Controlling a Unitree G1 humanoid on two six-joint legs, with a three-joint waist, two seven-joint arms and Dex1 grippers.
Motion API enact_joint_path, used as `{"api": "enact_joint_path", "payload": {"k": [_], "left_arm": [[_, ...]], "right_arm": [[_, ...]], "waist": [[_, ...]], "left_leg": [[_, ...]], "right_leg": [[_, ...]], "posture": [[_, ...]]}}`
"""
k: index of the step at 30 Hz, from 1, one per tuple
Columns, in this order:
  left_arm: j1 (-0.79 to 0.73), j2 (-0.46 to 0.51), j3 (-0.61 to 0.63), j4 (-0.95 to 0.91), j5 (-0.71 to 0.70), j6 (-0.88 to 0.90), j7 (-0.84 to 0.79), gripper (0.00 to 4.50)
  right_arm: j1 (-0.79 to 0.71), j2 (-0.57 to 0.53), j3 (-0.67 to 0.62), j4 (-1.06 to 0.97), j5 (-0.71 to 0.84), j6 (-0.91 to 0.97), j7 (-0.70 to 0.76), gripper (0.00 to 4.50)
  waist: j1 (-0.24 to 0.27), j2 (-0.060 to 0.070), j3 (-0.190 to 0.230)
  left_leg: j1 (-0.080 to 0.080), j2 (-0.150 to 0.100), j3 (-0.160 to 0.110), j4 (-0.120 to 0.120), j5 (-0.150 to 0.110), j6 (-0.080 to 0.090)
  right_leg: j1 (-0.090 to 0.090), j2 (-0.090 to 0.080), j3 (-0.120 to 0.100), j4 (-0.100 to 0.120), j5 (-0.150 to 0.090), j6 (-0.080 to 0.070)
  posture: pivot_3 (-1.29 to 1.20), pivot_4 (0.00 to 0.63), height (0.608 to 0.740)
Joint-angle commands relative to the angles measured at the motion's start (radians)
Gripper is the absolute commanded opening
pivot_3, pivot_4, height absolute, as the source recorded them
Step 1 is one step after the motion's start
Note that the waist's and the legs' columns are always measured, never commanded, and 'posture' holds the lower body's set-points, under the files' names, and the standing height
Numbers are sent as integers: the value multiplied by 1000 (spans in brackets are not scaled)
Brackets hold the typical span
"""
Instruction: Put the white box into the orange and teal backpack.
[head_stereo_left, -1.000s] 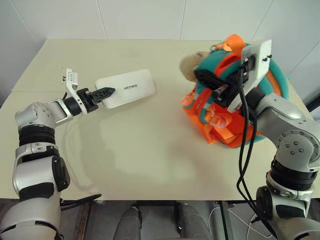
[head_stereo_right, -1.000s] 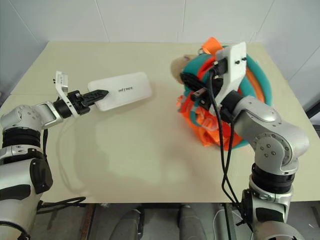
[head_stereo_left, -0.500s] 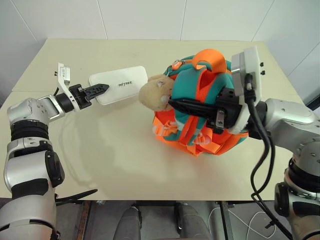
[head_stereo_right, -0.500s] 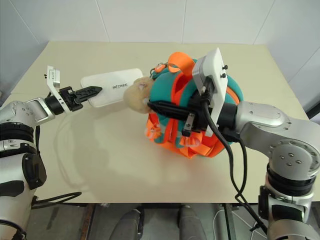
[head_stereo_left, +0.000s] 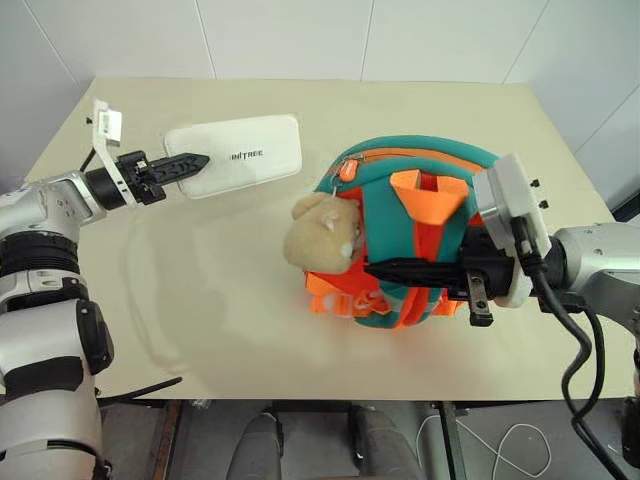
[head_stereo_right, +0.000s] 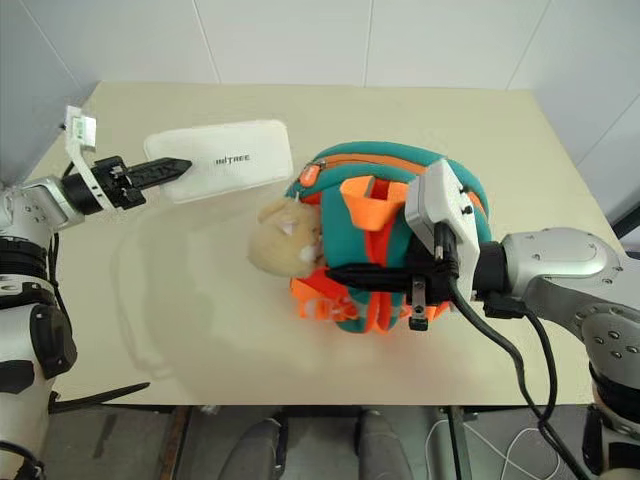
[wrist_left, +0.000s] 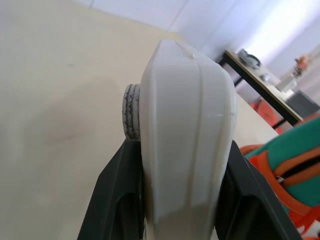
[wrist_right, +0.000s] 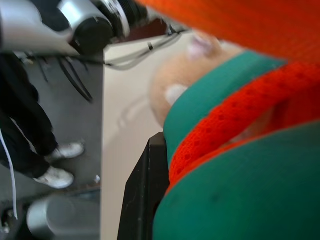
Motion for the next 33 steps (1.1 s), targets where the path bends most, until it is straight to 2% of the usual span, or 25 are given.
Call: {"api": "enact_joint_path", "payload": {"k": [1, 13, 20, 26, 33], "left_arm": [[28, 30, 75, -115, -79, -64, -94, 1269], [183, 70, 167, -380, -226, -49, -221, 1264], [276, 99, 209, -503, -288, -34, -216, 1264], [347, 87, 266, -628, -368, -16, -176, 1264], [423, 92, 220, -715, -388, -12, -179, 1263]], "right_arm": [[39, -41, 8, 26, -130, -102, 85, 0], [51, -21, 25, 67, -209, -164, 150, 0], [43, -6, 36, 86, -222, -166, 158, 0], [23, 17, 58, 109, -238, -167, 175, 0], [-11, 38, 93, 141, -262, -173, 202, 0]], "waist": [[0, 0, 0], [0, 0, 0], [1, 0, 0], [-1, 0, 0], [1, 0, 0]], "left_leg": [[0, 0, 0, 1, 0, 0], [1, 1, 0, 7, 0, 0], [2, 1, 0, 8, 0, 0], [2, 1, 0, 10, 0, 0], [2, 2, 0, 11, 0, 0]], "right_leg": [[0, 0, 0, 0, 0, 0], [3, 1, 1, 2, 0, 0], [4, 1, 1, 3, 0, 0], [4, 1, 1, 3, 1, -1], [5, 2, 1, 3, 1, -1]], "posture": [[0, 150, 740], [0, 150, 740], [0, 150, 740], [0, 150, 740], [0, 150, 740]]}}
